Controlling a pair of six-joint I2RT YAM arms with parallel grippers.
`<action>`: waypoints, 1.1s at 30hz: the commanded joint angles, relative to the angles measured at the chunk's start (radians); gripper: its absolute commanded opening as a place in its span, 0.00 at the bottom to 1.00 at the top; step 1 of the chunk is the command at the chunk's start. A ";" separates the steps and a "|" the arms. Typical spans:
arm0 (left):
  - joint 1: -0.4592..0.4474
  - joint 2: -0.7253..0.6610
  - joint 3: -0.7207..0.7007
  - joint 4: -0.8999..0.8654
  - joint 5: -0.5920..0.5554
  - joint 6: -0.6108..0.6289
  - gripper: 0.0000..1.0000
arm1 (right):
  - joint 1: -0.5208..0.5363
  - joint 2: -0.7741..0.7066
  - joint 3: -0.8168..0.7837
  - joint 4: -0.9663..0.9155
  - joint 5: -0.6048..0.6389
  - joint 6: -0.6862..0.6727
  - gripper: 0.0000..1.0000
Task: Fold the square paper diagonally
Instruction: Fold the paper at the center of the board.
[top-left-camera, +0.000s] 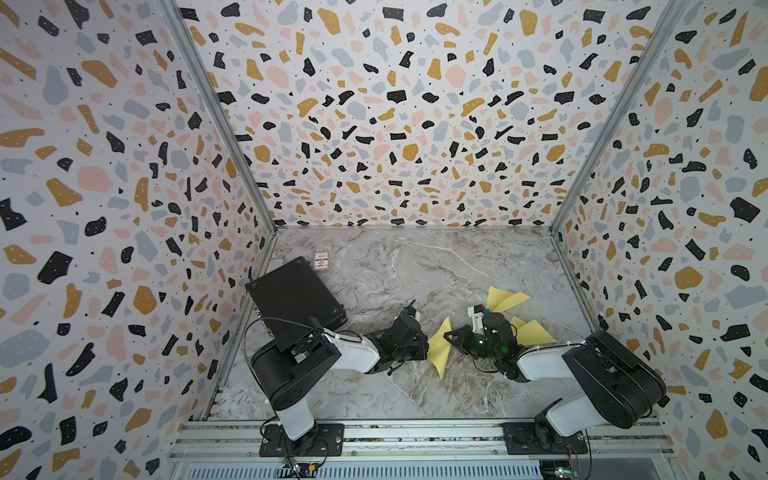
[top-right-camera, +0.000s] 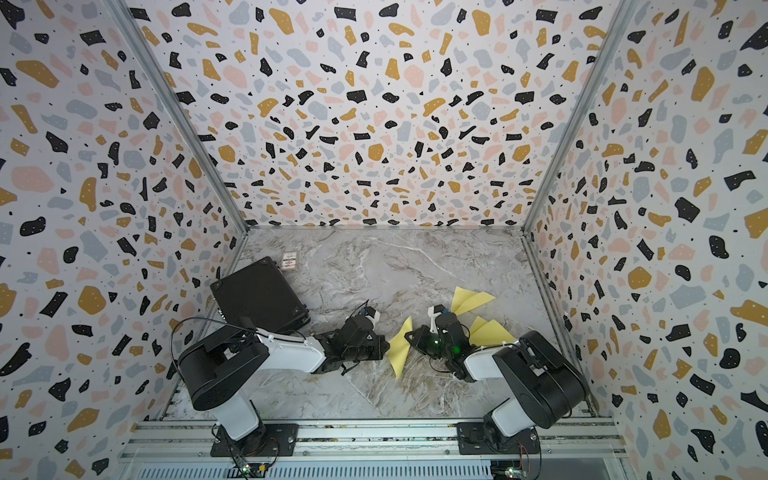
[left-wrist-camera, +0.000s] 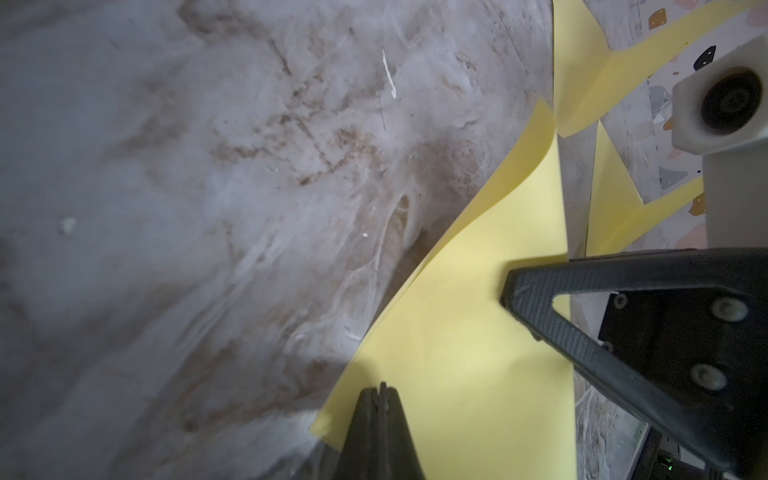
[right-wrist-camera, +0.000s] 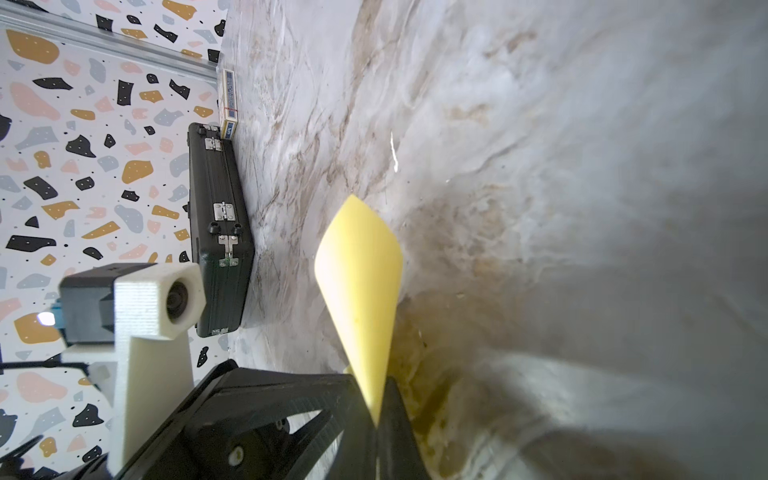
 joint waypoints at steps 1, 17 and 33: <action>0.003 0.070 -0.047 -0.251 -0.079 0.019 0.00 | -0.009 -0.016 0.005 0.041 -0.002 -0.038 0.00; -0.004 0.070 -0.041 -0.262 -0.090 0.025 0.00 | -0.055 0.041 0.090 0.012 -0.064 -0.193 0.30; -0.007 0.073 -0.036 -0.270 -0.094 0.027 0.00 | -0.107 0.125 0.087 0.129 -0.103 -0.173 0.31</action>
